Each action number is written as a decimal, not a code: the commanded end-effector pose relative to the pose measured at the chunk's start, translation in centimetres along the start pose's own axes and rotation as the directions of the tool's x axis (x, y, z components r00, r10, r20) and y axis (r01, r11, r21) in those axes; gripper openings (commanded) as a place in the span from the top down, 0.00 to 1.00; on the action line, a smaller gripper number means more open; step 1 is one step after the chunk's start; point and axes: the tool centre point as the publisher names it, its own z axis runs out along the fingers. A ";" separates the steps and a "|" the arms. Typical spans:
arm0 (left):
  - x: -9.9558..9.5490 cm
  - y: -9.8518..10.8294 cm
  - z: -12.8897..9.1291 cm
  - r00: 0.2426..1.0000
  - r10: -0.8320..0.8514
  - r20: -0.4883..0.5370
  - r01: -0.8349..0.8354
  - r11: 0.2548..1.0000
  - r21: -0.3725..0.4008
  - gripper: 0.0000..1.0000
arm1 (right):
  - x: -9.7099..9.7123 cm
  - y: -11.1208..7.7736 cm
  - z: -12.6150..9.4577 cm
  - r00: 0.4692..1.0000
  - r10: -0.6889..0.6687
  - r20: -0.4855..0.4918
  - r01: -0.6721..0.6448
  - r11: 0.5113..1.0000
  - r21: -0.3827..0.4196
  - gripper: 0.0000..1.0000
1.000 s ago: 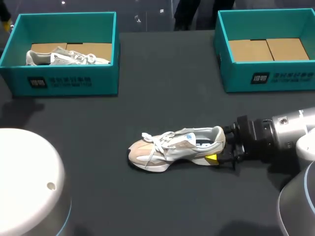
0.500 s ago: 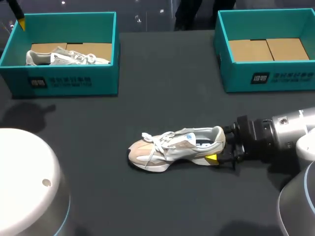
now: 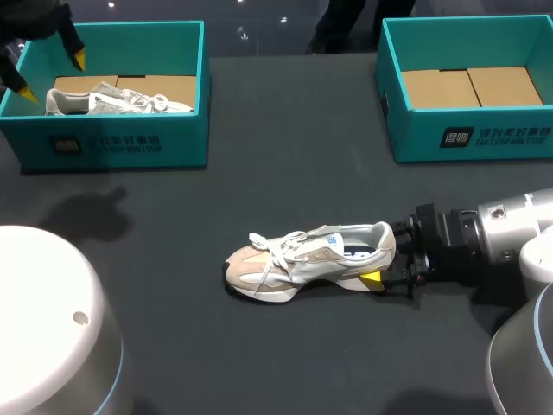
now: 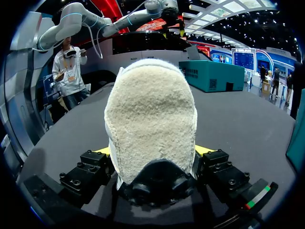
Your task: Take the shoe out of the shoebox, open the shoe tongue, remove and reinsert the insole, then place the shoe into the shoebox
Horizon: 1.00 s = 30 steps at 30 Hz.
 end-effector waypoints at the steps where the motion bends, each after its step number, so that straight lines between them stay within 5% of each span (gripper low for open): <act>1: -0.4 -2.2 0.5 0.977 -0.210 -0.038 0.210 0.978 -0.008 0.00 | 0.1 0.0 0.2 1.000 0.000 0.003 0.000 1.000 0.003 1.00; 5: -0.6 -4.1 0.3 0.979 -0.197 -0.052 0.198 0.980 0.028 0.00 | 0.1 0.0 0.2 1.000 0.000 0.003 0.000 1.000 0.003 1.00; 26: -0.6 -4.1 0.3 0.979 -0.197 -0.052 0.198 0.980 0.028 0.00 | 0.1 0.0 0.2 1.000 0.000 0.003 0.000 1.000 0.003 1.00; 30: 0.5 -6.5 1.7 0.953 -0.302 -0.021 0.302 0.953 0.024 0.00 | 0.1 0.0 0.2 1.000 0.000 0.003 0.000 1.000 0.003 1.00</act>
